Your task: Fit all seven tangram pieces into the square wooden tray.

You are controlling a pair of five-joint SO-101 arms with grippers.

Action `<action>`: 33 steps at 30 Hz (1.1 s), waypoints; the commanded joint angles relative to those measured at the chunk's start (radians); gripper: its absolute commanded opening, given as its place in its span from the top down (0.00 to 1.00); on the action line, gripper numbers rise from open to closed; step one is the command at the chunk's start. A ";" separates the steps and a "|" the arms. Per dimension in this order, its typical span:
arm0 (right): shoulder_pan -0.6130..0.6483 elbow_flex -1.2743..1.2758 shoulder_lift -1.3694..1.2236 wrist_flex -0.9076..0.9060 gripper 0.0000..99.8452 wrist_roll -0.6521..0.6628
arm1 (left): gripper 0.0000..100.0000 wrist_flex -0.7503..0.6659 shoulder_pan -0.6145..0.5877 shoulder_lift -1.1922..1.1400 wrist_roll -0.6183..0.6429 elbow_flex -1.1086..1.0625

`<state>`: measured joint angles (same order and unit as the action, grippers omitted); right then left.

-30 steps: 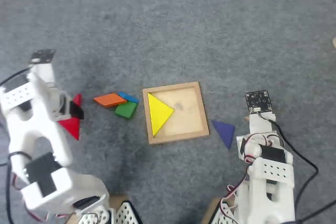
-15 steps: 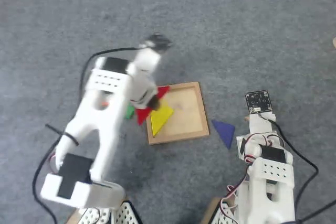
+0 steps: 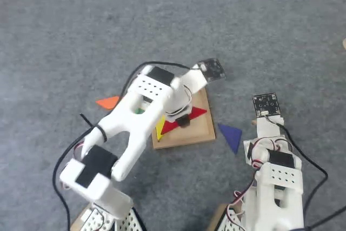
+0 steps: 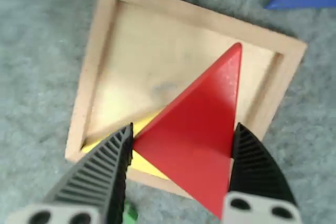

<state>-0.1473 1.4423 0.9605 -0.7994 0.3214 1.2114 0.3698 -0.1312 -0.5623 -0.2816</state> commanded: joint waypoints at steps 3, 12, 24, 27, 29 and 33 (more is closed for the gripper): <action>-0.054 -0.017 0.024 0.019 0.85 -0.002 | 0.86 -0.032 0.011 -0.012 -0.114 0.018; -0.070 -0.018 0.025 0.035 0.85 -0.008 | 0.85 -0.035 0.034 -0.023 -0.190 -0.004; -0.236 -0.063 0.025 0.058 0.84 -0.092 | 0.85 -0.097 0.061 -0.023 -0.187 -0.058; -0.220 -0.061 0.025 0.058 0.84 -0.092 | 0.80 -0.103 0.064 -0.023 -0.190 -0.093; -0.216 -0.060 0.025 0.058 0.84 -0.092 | 0.76 -0.103 0.063 -0.023 -0.207 -0.108; -0.216 -0.058 0.025 0.058 0.84 -0.080 | 0.72 -0.103 0.054 -0.020 -0.213 -0.113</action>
<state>-0.3744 1.4392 0.9605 -0.7610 0.2386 1.1331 0.4312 -0.1603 -0.7557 -0.3997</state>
